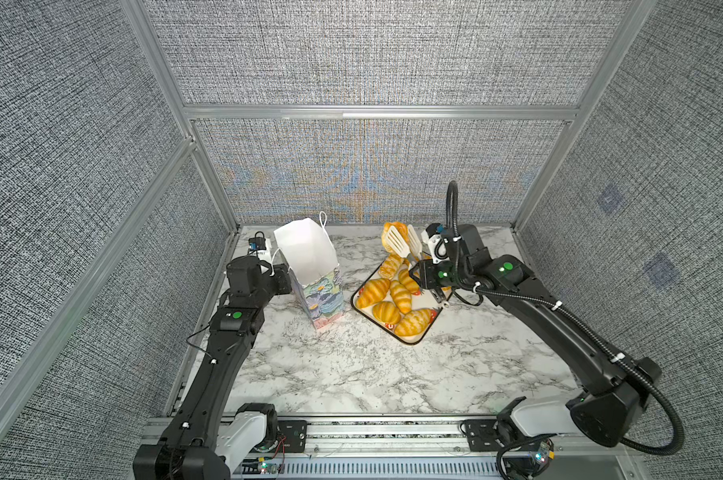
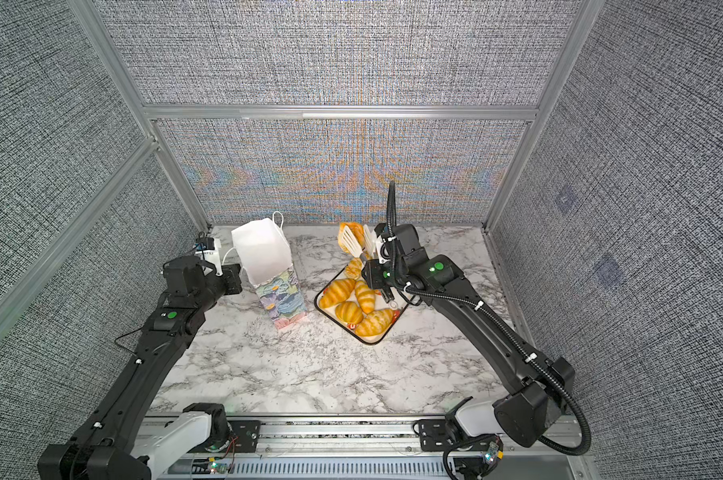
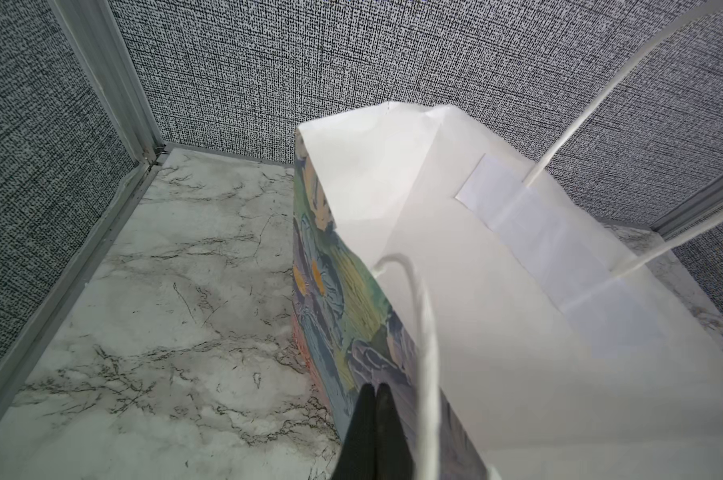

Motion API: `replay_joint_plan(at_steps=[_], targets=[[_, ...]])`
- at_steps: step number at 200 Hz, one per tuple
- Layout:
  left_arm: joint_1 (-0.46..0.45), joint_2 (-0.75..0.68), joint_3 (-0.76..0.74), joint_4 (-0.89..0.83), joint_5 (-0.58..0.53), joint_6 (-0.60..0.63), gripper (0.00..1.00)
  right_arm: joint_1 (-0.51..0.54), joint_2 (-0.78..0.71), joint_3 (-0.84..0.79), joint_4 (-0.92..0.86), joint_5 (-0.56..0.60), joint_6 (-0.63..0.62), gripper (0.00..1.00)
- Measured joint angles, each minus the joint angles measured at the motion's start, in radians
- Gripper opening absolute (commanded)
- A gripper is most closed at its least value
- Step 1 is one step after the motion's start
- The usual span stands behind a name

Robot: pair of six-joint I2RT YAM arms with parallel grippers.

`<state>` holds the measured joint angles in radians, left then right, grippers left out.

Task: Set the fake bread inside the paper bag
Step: 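Lift the braided bread with the tongs and carry it toward the bag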

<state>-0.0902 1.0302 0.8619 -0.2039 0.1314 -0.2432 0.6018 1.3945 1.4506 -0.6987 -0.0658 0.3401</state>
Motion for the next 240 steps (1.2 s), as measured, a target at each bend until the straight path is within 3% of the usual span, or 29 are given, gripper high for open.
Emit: replay_joint_plan(at_steps=[79, 240], targets=[[0.000, 0.000, 0.000, 0.000, 0.002, 0.001, 0.00, 0.122, 0.039, 0.072, 0.156, -0.019, -0.030, 0.42], [0.000, 0.000, 0.000, 0.000, 0.002, 0.003, 0.00, 0.296, 0.242, 0.296, 0.182, -0.043, -0.103, 0.42]])
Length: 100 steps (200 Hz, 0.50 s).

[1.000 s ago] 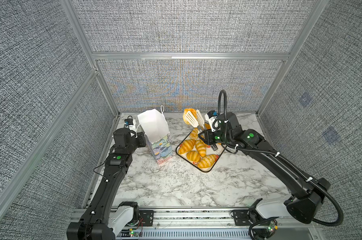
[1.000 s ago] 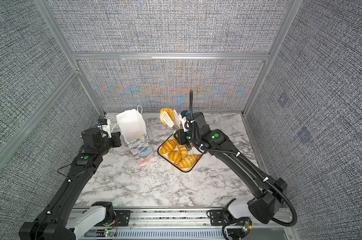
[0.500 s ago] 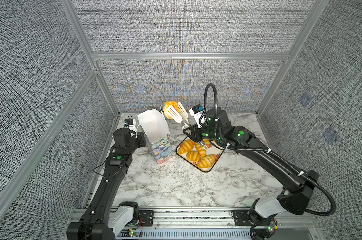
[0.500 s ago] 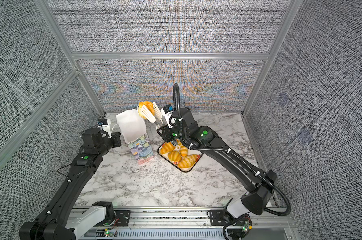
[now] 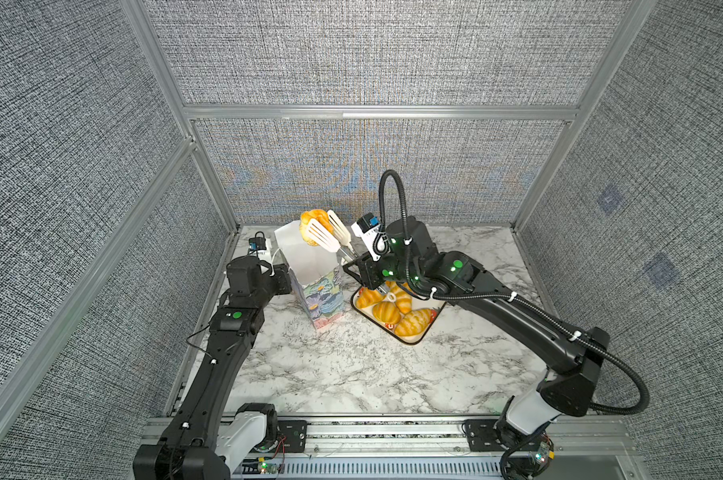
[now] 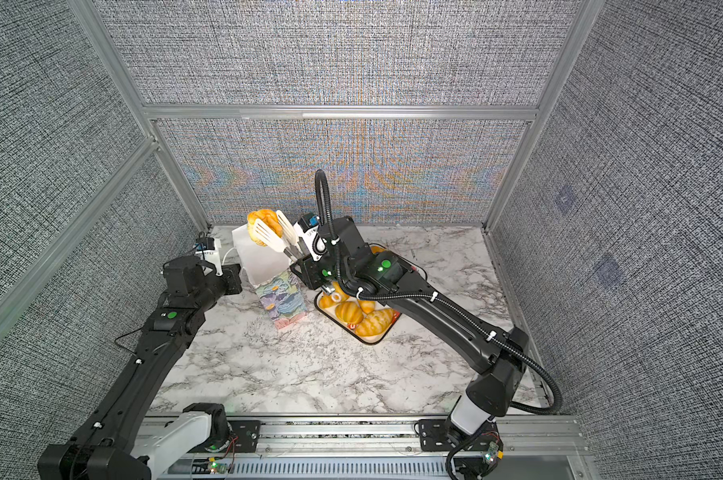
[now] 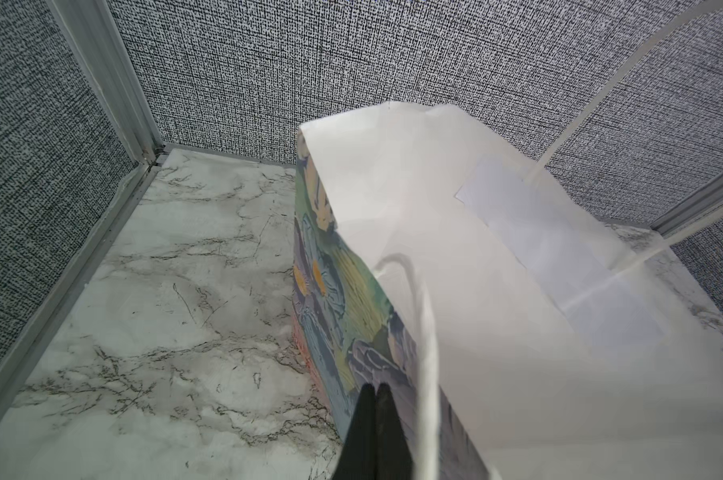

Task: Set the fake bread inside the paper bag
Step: 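Lift the braided bread with the tongs and carry it toward the bag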

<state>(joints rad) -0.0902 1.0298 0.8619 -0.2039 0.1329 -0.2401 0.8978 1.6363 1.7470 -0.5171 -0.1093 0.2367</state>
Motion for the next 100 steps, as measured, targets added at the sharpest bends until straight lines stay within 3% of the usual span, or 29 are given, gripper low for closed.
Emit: replay_joint_plan(at_steps=[100], targets=[[0.000, 0.000, 0.000, 0.000, -0.002, 0.000, 0.00, 0.018, 0.062, 0.006, -0.004, -0.007, 0.006, 0.42]])
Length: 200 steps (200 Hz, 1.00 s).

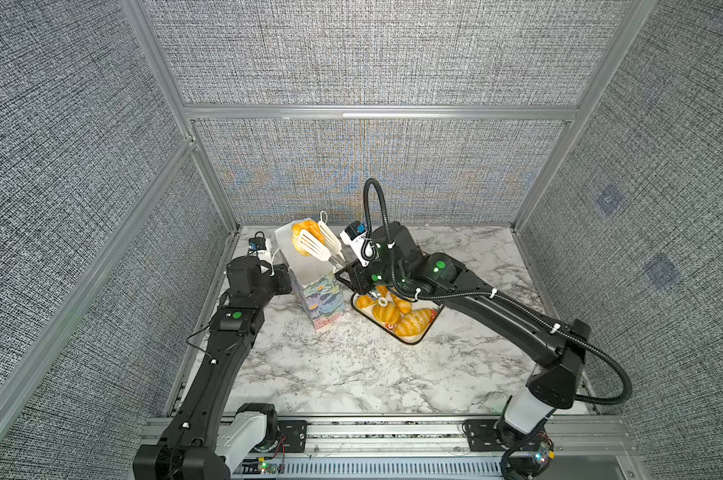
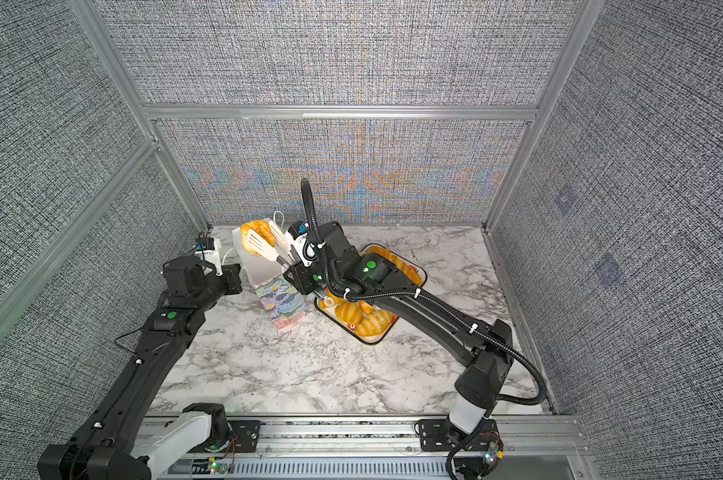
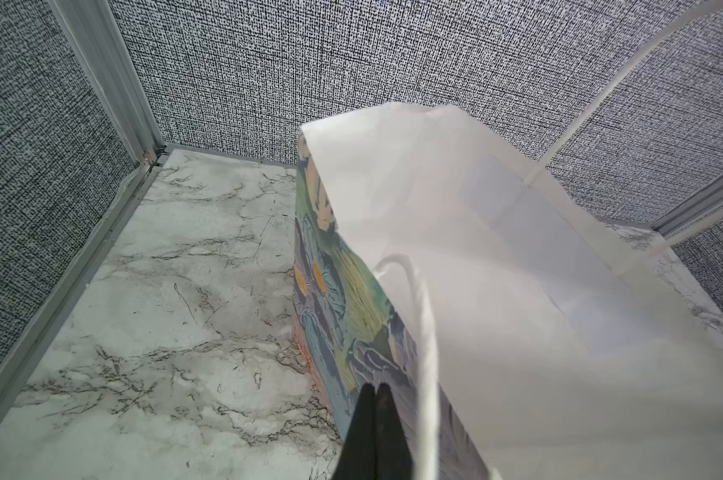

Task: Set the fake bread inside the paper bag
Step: 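Lift the braided bread with the tongs and carry it toward the bag, then open the tongs with the right gripper to drop the braided bread into the bag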

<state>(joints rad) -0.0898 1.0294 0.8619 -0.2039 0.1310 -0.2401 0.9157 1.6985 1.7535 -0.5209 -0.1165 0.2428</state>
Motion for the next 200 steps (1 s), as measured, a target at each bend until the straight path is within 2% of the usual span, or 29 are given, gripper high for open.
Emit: replay_joint_plan(at_steps=[148, 200], targets=[[0.000, 0.000, 0.000, 0.000, -0.001, 0.000, 0.00, 0.000, -0.002, -0.073, -0.001, 0.009, 0.032, 0.50], [0.000, 0.000, 0.000, 0.000, -0.001, 0.000, 0.00, 0.000, -0.010, -0.084, -0.007, 0.016, 0.032, 0.58]])
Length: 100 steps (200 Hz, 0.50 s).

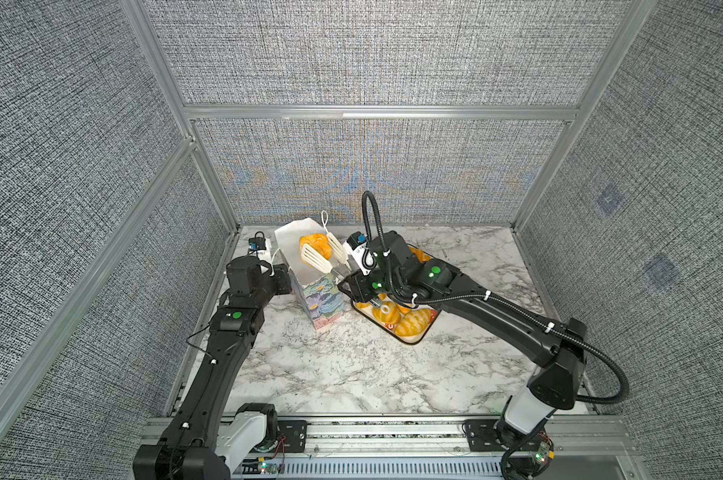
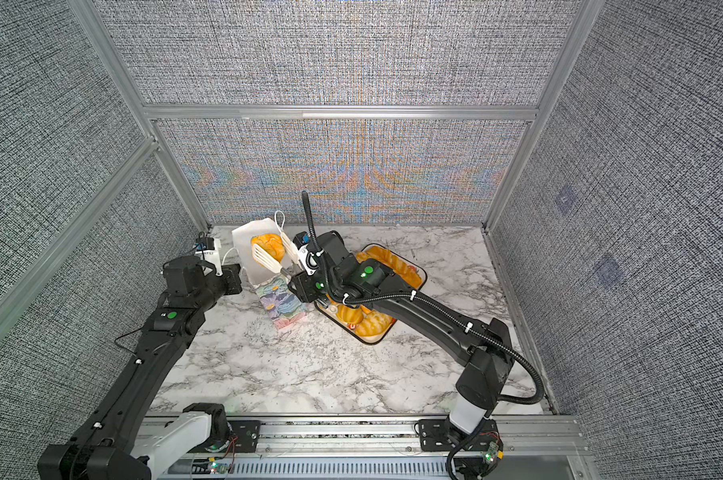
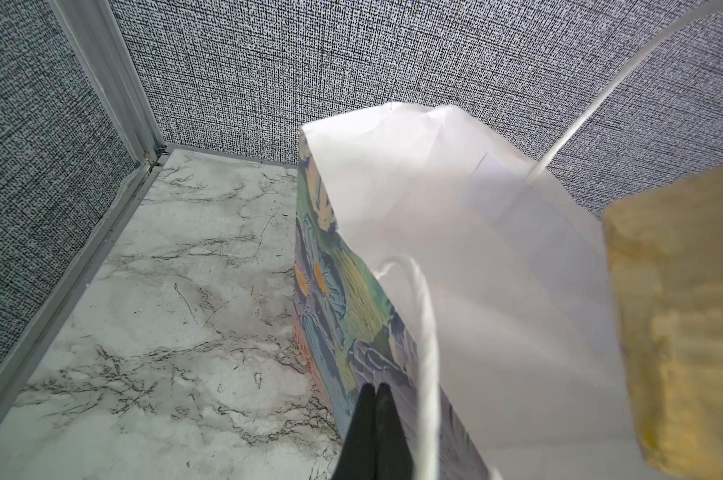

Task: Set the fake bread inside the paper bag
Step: 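Open the tongs with the right gripper to drop the braided bread into the bag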

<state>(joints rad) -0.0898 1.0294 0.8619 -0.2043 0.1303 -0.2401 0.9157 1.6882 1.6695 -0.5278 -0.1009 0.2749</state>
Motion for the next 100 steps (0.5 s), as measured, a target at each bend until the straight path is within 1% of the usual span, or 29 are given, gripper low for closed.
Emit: replay_joint_plan(at_steps=[53, 100], targets=[[0.001, 0.000, 0.000, 0.000, 0.000, 0.000, 0.00, 0.000, -0.003, 0.001, -0.001, 0.012, 0.000, 0.61], [0.001, 0.000, 0.000, 0.000, 0.000, 0.000, 0.00, 0.000, -0.015, 0.005, -0.008, 0.019, -0.001, 0.61]])
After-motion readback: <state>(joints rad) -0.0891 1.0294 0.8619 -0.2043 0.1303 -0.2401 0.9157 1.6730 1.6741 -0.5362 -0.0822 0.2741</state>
